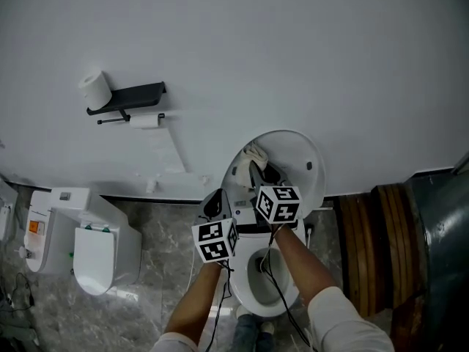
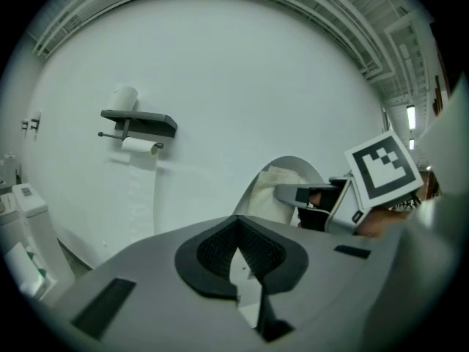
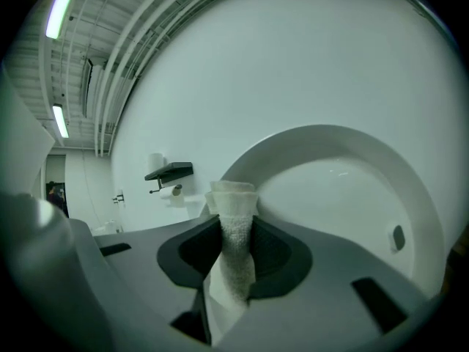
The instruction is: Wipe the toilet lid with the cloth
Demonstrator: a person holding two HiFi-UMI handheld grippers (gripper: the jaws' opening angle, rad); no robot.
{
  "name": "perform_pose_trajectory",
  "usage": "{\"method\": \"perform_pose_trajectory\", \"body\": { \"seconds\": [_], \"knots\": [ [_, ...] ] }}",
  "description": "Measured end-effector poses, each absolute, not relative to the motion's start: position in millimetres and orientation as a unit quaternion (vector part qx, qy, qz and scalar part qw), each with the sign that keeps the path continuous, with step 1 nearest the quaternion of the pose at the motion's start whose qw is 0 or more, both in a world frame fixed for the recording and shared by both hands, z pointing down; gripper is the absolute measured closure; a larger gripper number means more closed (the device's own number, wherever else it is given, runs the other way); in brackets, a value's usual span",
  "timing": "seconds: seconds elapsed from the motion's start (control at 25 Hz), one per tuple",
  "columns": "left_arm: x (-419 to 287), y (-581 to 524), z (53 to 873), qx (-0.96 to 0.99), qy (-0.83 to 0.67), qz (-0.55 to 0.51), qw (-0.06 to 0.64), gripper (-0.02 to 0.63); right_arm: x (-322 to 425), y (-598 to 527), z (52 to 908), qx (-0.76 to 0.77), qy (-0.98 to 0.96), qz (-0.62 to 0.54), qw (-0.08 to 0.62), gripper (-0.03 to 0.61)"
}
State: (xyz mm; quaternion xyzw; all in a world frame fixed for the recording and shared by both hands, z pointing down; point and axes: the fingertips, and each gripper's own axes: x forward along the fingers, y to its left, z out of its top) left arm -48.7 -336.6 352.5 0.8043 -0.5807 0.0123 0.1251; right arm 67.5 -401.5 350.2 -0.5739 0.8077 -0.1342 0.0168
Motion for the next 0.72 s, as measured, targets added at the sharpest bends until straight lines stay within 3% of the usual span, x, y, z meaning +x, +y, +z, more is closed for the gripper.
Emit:
{"method": "perform_pose_trajectory", "body": {
  "seconds": [0.44, 0.72],
  "knots": [
    [-34, -355, 355, 0.813, -0.57, 0.02, 0.117, 0.601, 80, -446, 354, -0.62, 0.782, -0.058, -0.041, 0.479],
    [-28, -360, 348, 0.817, -0.567, 0.017, 0.108, 0.601, 184, -440, 349, -0.704, 0.708, -0.039, -0.037, 0.479]
  ]
}}
